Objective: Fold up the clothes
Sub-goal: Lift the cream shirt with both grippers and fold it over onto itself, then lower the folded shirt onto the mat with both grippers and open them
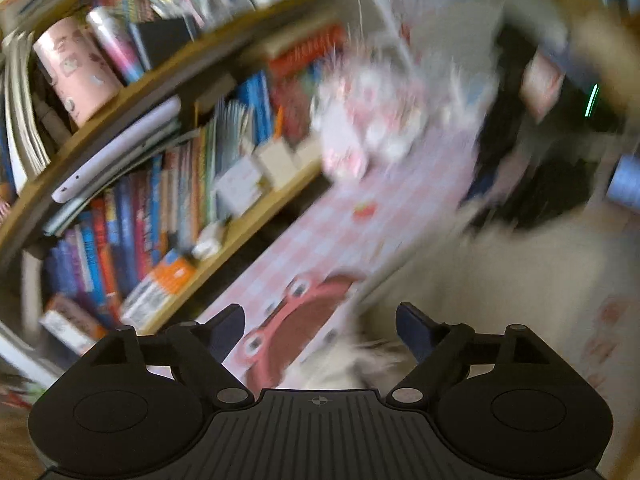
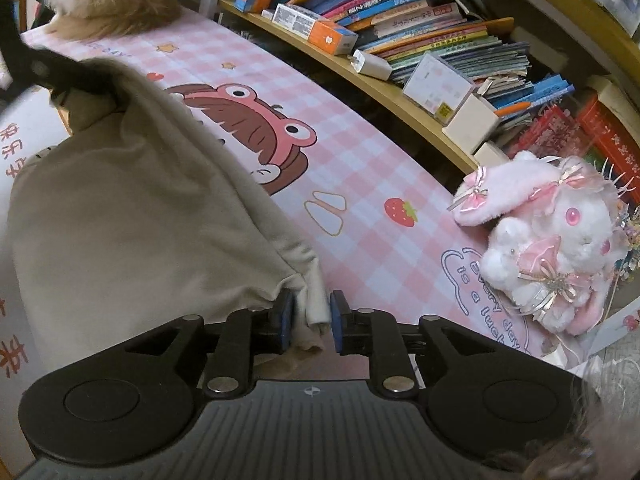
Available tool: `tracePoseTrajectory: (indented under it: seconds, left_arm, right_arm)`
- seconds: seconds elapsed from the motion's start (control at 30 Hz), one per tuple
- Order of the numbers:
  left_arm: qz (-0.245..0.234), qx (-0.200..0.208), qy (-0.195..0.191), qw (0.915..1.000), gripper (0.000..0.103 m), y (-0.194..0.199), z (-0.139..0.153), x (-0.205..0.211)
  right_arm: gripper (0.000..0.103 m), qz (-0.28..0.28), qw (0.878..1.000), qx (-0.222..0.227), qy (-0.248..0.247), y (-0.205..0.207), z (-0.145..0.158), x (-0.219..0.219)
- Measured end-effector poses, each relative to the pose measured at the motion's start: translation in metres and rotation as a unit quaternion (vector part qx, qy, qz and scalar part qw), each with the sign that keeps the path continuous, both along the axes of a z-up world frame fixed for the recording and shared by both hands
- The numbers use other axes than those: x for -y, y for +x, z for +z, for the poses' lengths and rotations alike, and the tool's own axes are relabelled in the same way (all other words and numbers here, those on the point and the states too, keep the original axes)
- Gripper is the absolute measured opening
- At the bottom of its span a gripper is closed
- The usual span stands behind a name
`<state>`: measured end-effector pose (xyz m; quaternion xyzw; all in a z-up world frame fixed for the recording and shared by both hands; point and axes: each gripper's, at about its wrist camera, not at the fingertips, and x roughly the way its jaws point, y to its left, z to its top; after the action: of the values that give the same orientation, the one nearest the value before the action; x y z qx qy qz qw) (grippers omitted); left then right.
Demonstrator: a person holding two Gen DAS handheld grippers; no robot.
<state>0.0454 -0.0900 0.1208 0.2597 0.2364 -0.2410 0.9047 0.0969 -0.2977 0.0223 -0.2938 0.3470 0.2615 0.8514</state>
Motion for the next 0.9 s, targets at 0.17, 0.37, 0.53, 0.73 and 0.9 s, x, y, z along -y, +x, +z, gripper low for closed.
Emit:
tracePoseTrajectory:
  seconds: [0.17,0.37,0.53,0.73,0.9]
  left_arm:
    - [0.046,-0.022,-0.186,0.9812,0.088,0.005,0.01,-0.043]
    - [0.108,-0.081,-0.204,0.9696,0.088,0.003,-0.026,-0.082]
    - [0.141,-0.139,-0.238,0.9508,0.087,-0.004,-0.059,-0.111]
    - [0.133,-0.171,-0.311,0.9255,0.085,0.001,-0.072,-0.116]
    - [0.07,-0.163,-0.257,0.95,0.085,0.008,-0.072,-0.085]
  right_arm:
    - [0.038,-0.065,0.998,-0.007,0.025,0.004,0.002,0.0]
    - [0.04,-0.213,0.971,-0.02,0.107,-0.005,0.018,0.02]
    - [0.04,-0.312,0.931,-0.046,0.184,-0.025,0.029,0.035]
    - [0.039,-0.366,0.889,-0.097,0.257,-0.065,0.019,0.037]
    - [0.038,-0.409,0.859,-0.127,0.281,-0.058,-0.003,0.04]
